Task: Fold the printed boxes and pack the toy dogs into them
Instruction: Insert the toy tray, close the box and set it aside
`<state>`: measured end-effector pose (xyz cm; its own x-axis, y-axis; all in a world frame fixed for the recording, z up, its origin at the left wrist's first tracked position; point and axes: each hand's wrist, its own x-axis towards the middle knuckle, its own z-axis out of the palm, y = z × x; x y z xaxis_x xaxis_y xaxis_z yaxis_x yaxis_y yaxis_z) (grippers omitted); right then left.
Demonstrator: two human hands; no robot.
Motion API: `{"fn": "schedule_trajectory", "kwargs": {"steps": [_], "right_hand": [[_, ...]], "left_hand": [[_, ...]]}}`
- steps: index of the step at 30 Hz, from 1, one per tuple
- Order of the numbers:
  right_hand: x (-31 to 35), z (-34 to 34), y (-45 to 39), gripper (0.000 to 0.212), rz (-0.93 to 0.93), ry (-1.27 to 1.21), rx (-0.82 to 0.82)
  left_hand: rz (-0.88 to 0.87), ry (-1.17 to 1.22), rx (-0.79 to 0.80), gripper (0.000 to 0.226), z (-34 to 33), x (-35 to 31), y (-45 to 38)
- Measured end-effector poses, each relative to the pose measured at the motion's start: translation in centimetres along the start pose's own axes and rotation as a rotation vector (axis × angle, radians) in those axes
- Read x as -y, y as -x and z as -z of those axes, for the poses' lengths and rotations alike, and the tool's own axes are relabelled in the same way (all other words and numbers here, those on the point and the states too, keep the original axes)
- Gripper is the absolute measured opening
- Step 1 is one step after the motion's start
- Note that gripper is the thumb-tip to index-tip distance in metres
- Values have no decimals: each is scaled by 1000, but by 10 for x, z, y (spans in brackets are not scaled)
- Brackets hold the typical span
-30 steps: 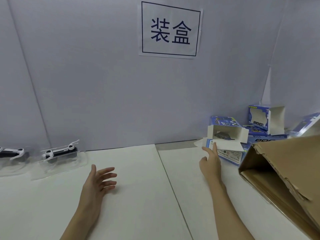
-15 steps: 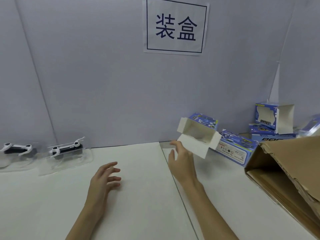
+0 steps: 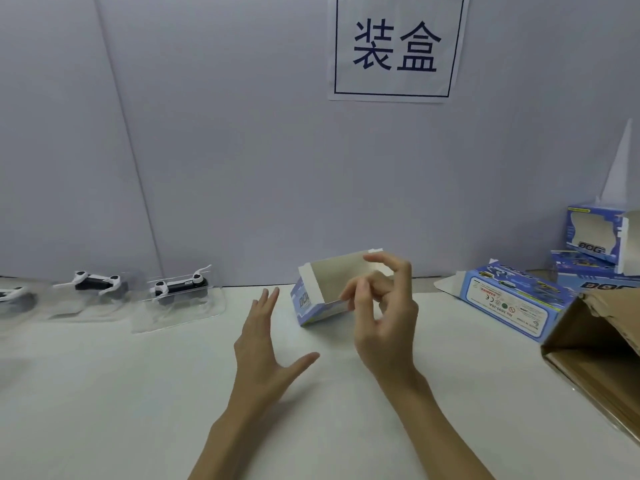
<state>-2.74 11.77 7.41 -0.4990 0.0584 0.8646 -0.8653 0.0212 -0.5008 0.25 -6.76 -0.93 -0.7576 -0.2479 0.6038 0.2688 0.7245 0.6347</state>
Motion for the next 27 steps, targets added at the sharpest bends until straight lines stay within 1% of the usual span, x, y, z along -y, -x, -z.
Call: {"fn": "schedule_trajectory", "kwargs": {"steps": [2,4,7,9,12,15,17,19,21,24,25,27], "right_hand": [[3,1,-3,23,-31,-97,-38],[8,2,-5,23,-58,-228,-79],[16,8,-12,28,-85,-410,-157],[18,12,-15,32,-93,-481,-186],[20,11,-15,40,-94,-452,-184],[17,1,-11,51,-81,-216,-190],[8,-6,-5,52,-111,-6,-156],[-1,-9,-2,54,-210,114,-88],[-8,-7,-1,57,-360,70,23],[-16,-2,-3,68,-530,-154,217],[-17,-1,-3,68,-555,-195,262],[-19,0,-3,65,-565,-190,321]], "left_hand": [[-50,-21,-54,111,-2,-8,-1],[-55,11,-96,110,-4,-15,-1],[-26,78,-127,109,-5,-17,-5],[-26,100,-125,105,-6,-16,-7],[-28,186,-132,102,-4,-20,-6],[-25,316,-199,98,0,-30,-4],[40,506,-186,89,6,-38,-5],[138,674,-139,85,12,-41,-7],[210,785,-59,86,15,-40,-8],[279,872,89,86,16,-36,-7],[295,883,113,84,15,-35,-7],[313,899,142,83,14,-31,-7]]}}
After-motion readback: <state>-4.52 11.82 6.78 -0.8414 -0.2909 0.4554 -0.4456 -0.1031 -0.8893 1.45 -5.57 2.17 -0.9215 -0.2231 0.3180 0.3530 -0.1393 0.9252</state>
